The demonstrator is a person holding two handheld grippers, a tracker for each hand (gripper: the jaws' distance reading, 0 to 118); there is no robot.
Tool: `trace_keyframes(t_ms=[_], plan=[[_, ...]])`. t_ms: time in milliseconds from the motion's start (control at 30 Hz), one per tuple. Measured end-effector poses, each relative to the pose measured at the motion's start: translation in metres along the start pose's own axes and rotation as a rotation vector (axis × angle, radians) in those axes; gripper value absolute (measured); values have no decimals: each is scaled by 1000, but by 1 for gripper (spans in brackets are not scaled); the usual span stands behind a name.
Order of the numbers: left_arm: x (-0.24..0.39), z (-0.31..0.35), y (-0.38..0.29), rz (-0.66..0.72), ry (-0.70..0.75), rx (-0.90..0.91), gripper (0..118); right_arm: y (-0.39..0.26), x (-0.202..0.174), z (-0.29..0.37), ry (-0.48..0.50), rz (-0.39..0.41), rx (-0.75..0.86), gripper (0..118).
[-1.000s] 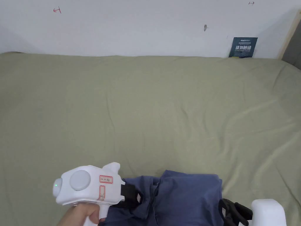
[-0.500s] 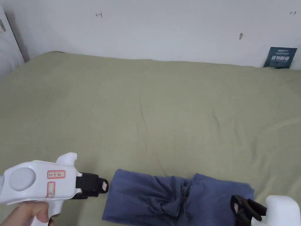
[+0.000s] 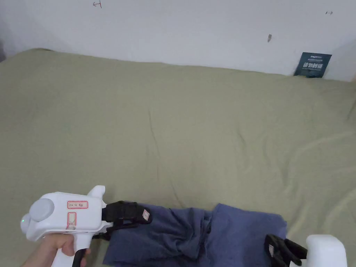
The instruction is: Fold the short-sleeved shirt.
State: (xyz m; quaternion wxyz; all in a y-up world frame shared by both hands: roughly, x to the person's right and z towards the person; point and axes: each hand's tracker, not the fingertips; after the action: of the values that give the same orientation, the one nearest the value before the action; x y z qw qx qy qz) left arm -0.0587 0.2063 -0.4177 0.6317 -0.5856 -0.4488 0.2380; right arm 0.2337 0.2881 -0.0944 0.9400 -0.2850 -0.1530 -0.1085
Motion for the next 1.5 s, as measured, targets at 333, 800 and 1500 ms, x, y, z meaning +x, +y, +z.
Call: trace_keyframes(t_ms=[333,800,1500], plan=[[4,34,-3,-100,167,55,10,-1,2,5,10,-14,14,1],[72,145,-17,-161,520,168,10,7,-5,7,56,11,77,1],[190,-134,-45,-430,726,-120,114,-9,33,30,24,-98,92,1]])
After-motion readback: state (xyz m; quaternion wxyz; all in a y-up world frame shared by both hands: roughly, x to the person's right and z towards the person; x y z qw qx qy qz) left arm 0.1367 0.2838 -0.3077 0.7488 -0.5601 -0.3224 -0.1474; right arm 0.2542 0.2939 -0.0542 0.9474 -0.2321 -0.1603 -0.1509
